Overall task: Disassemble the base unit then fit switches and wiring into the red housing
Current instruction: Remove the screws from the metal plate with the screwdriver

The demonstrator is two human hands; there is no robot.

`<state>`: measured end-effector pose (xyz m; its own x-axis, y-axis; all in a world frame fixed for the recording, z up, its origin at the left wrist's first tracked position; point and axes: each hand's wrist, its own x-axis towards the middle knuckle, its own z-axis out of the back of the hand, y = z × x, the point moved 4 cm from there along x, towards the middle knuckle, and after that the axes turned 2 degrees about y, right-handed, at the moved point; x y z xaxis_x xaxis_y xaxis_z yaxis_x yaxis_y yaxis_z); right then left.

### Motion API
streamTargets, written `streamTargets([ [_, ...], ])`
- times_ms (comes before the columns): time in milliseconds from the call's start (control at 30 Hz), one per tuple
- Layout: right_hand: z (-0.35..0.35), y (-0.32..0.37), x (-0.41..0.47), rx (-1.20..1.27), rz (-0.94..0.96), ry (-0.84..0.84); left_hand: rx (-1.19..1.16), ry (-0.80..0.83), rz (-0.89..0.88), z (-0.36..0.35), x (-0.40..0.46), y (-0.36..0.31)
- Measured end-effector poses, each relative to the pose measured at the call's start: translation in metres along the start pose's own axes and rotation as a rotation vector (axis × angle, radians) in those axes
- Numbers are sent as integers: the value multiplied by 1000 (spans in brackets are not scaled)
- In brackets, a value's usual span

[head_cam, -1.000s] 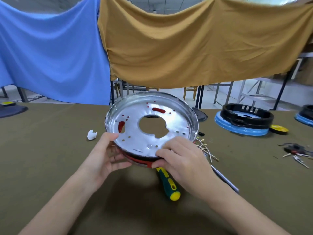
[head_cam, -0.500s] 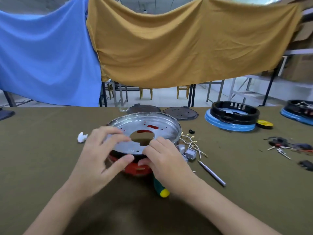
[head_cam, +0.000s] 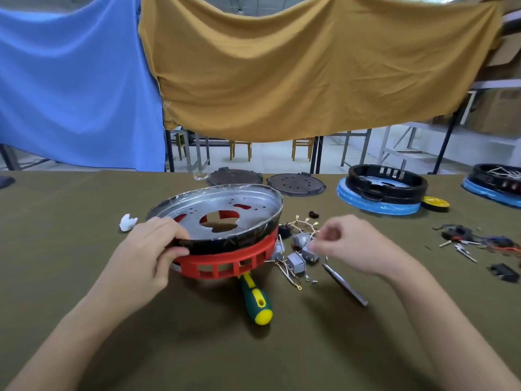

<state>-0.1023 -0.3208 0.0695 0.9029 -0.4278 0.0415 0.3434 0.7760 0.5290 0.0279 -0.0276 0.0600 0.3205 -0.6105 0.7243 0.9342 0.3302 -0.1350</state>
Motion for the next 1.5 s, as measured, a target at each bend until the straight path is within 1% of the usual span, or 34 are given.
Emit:
streamTargets([
  [33,-5,-7,0,-130,-38,133,11,9,2,0,0,1],
  [67,-12,-10,0,-219,-49,210,18,24,-2,-1,0,2],
  [100,-19,-8,0,-249,-49,236,21,46,-6,-2,0,2],
  [233,-36,0,3,-311,-46,240,9,167,-13,-5,-1,3],
  [400,-41,-1,3,-362,-32,247,-95,269,65,-5,-6,4],
  [533,-47,3,3,-366,18,285,-50,259,70,-9,-3,-11],
  [600,-49,5,3,-380,42,298,-16,233,12,-14,2,-20],
  [667,-47,6,4,-369,57,274,-10,190,-48,-15,4,-25],
  [733,-37,5,4,-299,53,194,-12,133,-55,-8,3,-20],
  [800,-25,3,5,-161,51,69,8,102,-50,2,1,-10],
  [900,-18,4,7,21,106,-92,49,111,-31,15,2,-1],
  [967,-21,9,7,163,149,-123,53,98,-16,26,3,2],
  [1033,-30,18,3,327,198,-102,64,99,-14,39,2,4],
  [1100,-41,34,-5,402,299,-62,82,114,-12,50,-4,7],
  [1167,-57,56,-17,384,448,20,99,131,24,56,-12,11],
  [1233,-78,74,-31,305,573,182,107,144,75,56,-20,13],
  [1300,-96,77,-37,121,615,305,114,157,98,51,-27,14],
  [1333,-99,73,-37,31,597,324,117,164,101,49,-29,14],
  [1400,-92,63,-32,-58,525,271,105,193,121,47,-35,17],
  [1500,-64,44,-17,-48,372,101,57,257,152,48,-42,21],
])
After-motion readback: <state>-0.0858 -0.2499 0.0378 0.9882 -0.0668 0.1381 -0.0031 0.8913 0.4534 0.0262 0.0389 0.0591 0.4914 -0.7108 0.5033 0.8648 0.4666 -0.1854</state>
